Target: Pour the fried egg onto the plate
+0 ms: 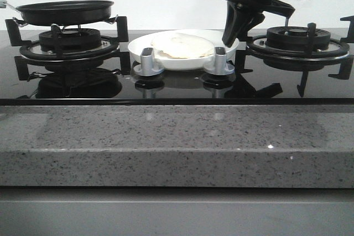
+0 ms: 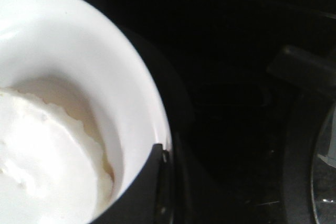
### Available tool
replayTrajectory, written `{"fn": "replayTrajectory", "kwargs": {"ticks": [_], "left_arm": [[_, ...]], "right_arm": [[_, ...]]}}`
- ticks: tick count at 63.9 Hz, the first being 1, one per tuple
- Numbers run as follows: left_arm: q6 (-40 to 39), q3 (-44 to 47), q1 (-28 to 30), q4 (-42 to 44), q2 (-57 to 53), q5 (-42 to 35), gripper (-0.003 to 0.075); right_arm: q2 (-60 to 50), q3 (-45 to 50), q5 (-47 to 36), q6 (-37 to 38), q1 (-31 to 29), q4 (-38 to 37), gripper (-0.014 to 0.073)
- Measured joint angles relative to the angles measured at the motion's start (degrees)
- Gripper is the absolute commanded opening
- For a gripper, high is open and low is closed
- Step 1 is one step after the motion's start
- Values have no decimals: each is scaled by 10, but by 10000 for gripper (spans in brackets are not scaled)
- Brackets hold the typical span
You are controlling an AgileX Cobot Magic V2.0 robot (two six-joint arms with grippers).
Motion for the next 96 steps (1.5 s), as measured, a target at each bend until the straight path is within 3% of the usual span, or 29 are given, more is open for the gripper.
{"fn": "replayTrajectory", "kwargs": {"ticks": [10, 22, 44, 55, 67, 86, 96], "left_arm": [[0, 0, 0, 0, 0, 0, -19], [0, 0, 0, 0, 0, 0, -19], [0, 0, 0, 0, 0, 0, -19], [-1, 0, 0, 0, 0, 0, -19], [-1, 0, 0, 0, 0, 0, -19], [-1, 0, 0, 0, 0, 0, -19], [-1, 0, 0, 0, 0, 0, -19]], "right_arm": [[0, -3, 17, 0, -2, -5, 183], [0, -41, 55, 0, -6, -16, 195], [0, -120, 86, 0, -11, -26, -74], [-4, -120, 89, 10, -11, -34, -60], [-48, -117, 90, 40, -11, -108, -60], [-185, 7, 90, 54, -11, -183, -60], [-297, 152, 90, 60, -10, -199, -60]]}}
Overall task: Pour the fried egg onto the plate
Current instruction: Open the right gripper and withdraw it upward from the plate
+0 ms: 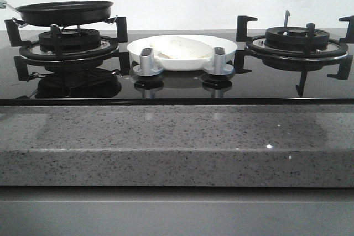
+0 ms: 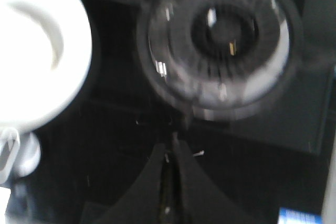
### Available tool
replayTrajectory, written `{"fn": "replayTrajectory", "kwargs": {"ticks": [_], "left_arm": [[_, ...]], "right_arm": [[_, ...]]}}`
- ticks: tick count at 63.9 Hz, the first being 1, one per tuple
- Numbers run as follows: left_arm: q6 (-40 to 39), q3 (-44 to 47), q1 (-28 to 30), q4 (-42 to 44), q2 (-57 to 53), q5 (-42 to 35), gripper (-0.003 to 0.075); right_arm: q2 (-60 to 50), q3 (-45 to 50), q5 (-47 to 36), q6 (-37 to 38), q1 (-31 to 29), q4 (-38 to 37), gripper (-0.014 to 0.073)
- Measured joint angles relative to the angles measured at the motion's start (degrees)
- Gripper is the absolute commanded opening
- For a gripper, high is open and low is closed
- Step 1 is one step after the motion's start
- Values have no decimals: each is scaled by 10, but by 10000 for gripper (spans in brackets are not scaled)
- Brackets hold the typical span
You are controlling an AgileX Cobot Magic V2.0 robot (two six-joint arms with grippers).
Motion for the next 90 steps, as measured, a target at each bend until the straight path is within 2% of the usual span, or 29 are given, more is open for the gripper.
{"fn": "replayTrajectory", "kwargs": {"ticks": [5, 22, 37, 55, 65, 72, 90], "left_arm": [[0, 0, 0, 0, 0, 0, -19], [0, 0, 0, 0, 0, 0, -19], [0, 0, 0, 0, 0, 0, -19], [0, 0, 0, 0, 0, 0, -19], [0, 0, 0, 0, 0, 0, -19], [0, 0, 0, 0, 0, 0, -19], [0, 0, 0, 0, 0, 0, -19]], "right_arm": [[-61, 79, -16, 0, 0, -1, -60], [-263, 338, -162, 0, 0, -1, -60], [-404, 514, -281, 0, 0, -1, -60], [-632, 735, -454, 1, 0, -2, -60], [-751, 802, -490, 1, 0, -2, -60], [-798, 817, -494, 1, 0, -2, -60], [-810, 818, -499, 1, 0, -3, -60]]}}
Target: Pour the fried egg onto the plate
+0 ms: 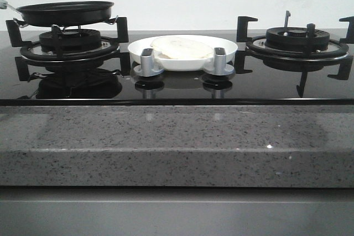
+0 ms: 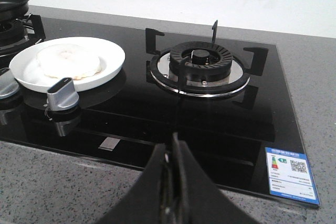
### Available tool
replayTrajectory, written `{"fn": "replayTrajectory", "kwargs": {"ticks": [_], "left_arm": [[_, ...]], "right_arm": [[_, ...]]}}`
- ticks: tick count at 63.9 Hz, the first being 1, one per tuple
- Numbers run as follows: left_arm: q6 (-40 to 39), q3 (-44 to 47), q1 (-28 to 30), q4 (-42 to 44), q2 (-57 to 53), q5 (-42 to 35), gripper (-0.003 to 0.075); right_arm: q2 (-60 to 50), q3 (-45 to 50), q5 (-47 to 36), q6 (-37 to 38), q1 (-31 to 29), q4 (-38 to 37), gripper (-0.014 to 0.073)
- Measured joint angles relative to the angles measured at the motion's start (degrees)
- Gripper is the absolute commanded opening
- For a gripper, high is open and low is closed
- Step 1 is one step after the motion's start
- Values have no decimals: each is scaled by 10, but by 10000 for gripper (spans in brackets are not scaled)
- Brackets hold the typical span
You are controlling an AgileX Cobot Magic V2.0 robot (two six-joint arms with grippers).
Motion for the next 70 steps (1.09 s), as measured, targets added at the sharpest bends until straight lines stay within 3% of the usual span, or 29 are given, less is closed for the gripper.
{"fn": "replayTrajectory", "kwargs": {"ticks": [59, 70], "left_arm": [[0, 0, 0, 0, 0, 0, -19], [0, 11, 0, 40, -8, -4, -19]], "right_arm": [[0, 1, -1, 0, 0, -1, -60], [0, 1, -1, 0, 0, -1, -60]]}}
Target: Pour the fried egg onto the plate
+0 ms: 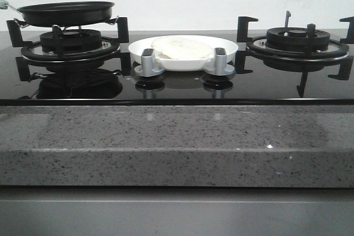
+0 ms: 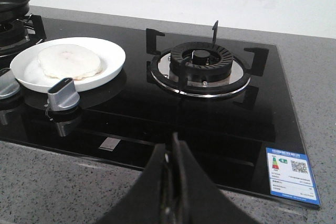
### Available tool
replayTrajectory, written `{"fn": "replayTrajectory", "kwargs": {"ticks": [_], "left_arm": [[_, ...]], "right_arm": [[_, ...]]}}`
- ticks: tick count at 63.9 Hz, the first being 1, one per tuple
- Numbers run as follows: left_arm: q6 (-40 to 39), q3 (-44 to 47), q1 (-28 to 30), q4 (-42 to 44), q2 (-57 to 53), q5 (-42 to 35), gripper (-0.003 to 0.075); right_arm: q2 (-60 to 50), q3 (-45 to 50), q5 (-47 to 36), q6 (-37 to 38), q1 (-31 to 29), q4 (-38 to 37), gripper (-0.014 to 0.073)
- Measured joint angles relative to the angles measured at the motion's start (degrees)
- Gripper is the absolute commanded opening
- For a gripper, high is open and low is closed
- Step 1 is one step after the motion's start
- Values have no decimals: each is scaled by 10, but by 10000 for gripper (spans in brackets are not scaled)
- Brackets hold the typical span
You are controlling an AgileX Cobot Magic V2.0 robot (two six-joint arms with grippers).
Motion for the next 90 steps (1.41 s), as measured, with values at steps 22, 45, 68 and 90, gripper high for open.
{"fn": "replayTrajectory", "kwargs": {"ticks": [22, 45, 68, 90], "left_arm": [[-30, 99, 0, 50, -138, -63, -19], [-82, 226, 34, 65, -181, -119, -19], [-113, 249, 43, 62, -181, -147, -19], [-115, 249, 43, 62, -181, -147, -19]], "right_arm": [[0, 0, 0, 0, 0, 0, -60], [0, 0, 0, 0, 0, 0, -60], [0, 0, 0, 0, 0, 0, -60], [0, 0, 0, 0, 0, 0, -60]]}}
